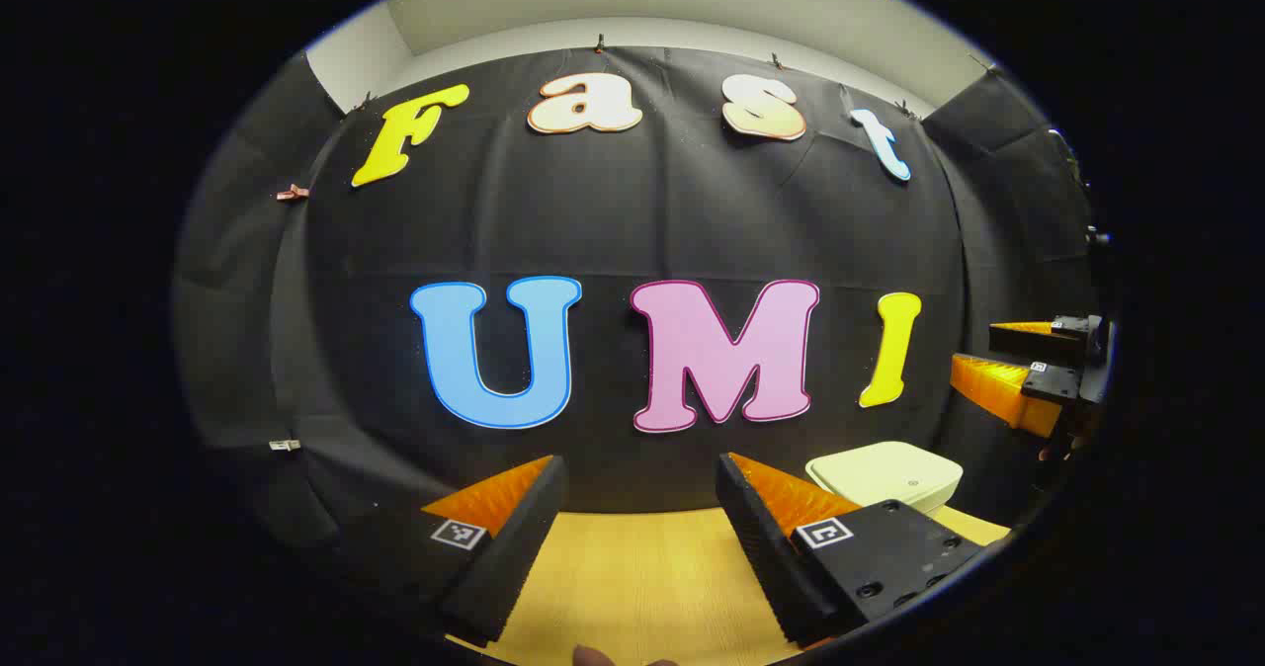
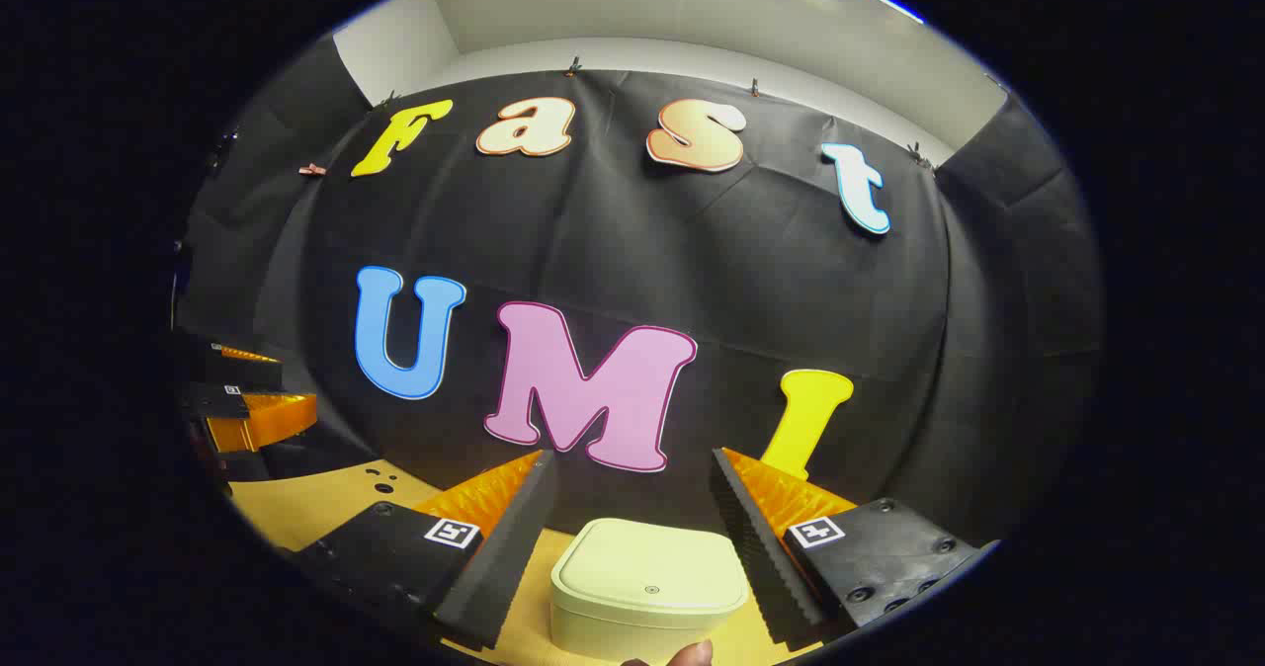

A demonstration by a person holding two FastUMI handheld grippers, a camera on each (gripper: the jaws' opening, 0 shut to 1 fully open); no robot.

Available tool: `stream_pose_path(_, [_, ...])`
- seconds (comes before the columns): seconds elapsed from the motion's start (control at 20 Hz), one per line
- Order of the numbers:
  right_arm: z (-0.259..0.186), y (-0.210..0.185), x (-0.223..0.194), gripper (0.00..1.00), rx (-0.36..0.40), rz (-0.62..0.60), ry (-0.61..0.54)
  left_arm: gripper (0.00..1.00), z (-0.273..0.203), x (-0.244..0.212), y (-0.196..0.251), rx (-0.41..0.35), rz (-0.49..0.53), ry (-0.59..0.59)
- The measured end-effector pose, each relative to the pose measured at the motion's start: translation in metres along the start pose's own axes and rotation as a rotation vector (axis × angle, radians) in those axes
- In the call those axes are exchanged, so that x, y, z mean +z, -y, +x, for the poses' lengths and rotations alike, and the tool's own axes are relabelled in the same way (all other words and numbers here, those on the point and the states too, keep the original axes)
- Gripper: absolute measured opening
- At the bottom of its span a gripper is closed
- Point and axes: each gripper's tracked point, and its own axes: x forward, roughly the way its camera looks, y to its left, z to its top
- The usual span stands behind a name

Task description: Press the lid of the desktop garbage bin to open it, pick up the crumpled paper on the desktop and throw it into the bin, then pick up the pop can on the desktop and drop it into the bin, and finally close the garbage bin lid.

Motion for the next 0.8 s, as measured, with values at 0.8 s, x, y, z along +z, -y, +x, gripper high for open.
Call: stream_pose_path(0.8, [-0.004,0.009,-0.005,0.97,0.036,0.021,-0.008,0.98,-0.003,0.002,0.015,0.018,0.026,-0.007])
